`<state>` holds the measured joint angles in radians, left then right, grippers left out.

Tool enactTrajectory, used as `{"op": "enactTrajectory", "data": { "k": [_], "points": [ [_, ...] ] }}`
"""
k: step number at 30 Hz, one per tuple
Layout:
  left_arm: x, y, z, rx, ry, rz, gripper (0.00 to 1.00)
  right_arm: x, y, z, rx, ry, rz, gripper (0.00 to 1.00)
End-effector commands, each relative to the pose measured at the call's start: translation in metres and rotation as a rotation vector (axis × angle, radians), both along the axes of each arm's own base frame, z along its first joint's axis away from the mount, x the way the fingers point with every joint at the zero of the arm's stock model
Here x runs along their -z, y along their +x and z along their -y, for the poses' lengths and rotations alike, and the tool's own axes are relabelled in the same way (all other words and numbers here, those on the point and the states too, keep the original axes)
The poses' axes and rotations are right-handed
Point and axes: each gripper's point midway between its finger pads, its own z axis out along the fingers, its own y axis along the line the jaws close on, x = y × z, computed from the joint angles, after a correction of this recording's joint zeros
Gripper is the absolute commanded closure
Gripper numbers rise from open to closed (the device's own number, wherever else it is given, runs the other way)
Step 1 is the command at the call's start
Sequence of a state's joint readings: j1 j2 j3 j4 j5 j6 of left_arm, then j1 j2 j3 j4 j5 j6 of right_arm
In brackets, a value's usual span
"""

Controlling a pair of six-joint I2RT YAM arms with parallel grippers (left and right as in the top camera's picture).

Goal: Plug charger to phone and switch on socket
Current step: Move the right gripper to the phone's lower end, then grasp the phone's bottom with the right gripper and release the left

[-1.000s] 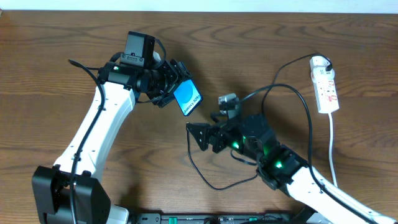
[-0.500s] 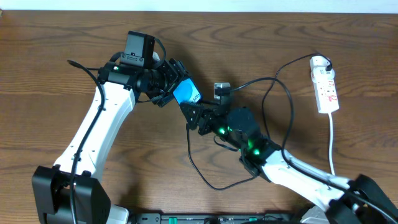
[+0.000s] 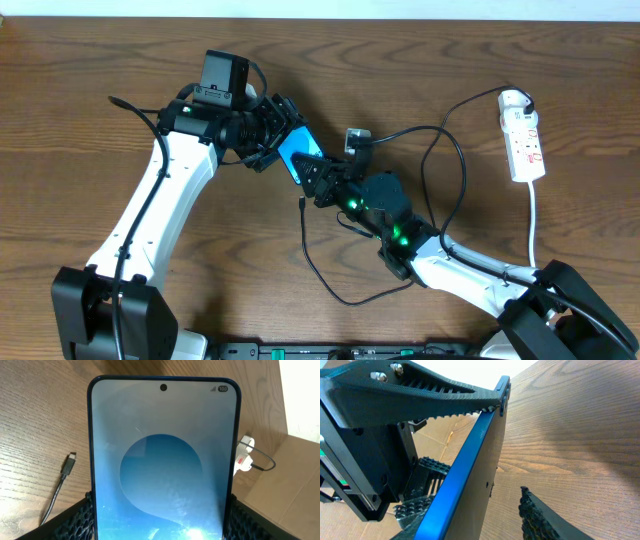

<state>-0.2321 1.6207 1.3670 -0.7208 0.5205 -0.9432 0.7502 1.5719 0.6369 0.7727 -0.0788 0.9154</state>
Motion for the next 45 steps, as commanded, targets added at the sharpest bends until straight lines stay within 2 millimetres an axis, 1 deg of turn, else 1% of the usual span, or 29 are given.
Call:
{"op": "enactTrajectory", "data": {
  "k": [1,6,8,9,17,21,25,28,35,39,42,45],
  "points": [
    [-0.010,-0.003,0.007,0.019,-0.015,0.025,0.32,-0.001,0.003,-0.001,0.024,0.011,-0.006,0.57],
    [-0.010,-0.007,0.015,0.040,-0.016,0.024,0.32,-0.001,0.004,-0.001,0.024,0.011,-0.005,0.57],
    [-0.010,-0.008,0.018,0.049,-0.016,0.024,0.32,-0.001,0.004,-0.001,0.024,0.011,-0.005,0.59],
    [-0.010,-0.010,0.021,0.059,-0.016,0.024,0.32,-0.001,0.004,-0.001,0.024,0.011,-0.005,0.66],
    [-0.010,-0.010,0.021,0.059,-0.015,0.025,0.32,-0.001,0.003,-0.001,0.024,0.010,-0.006,0.83],
    [-0.010,-0.010,0.021,0.056,-0.009,0.026,0.32,-0.001,0.003,-0.001,0.022,0.011,-0.006,0.90],
    [-0.008,-0.008,0.018,0.047,0.006,0.030,0.32,-0.001,0.003,-0.001,0.023,0.010,-0.006,0.93],
    [-0.008,-0.008,0.018,0.053,0.010,0.035,0.32,0.000,0.004,0.001,0.027,0.006,-0.010,0.99],
    [-0.008,-0.008,0.017,0.110,0.034,0.076,0.31,0.010,0.013,0.012,0.049,-0.022,-0.037,0.99],
    [-0.008,-0.008,0.017,0.141,0.046,0.098,0.31,0.012,0.016,0.017,0.045,-0.023,-0.047,0.99],
    [-0.009,-0.005,0.012,0.138,0.052,0.108,0.31,0.011,0.018,0.020,0.035,-0.018,-0.051,0.99],
    [-0.013,-0.001,0.001,0.109,0.050,0.115,0.31,0.012,0.020,0.023,0.022,-0.014,-0.057,0.99]
  ]
}}
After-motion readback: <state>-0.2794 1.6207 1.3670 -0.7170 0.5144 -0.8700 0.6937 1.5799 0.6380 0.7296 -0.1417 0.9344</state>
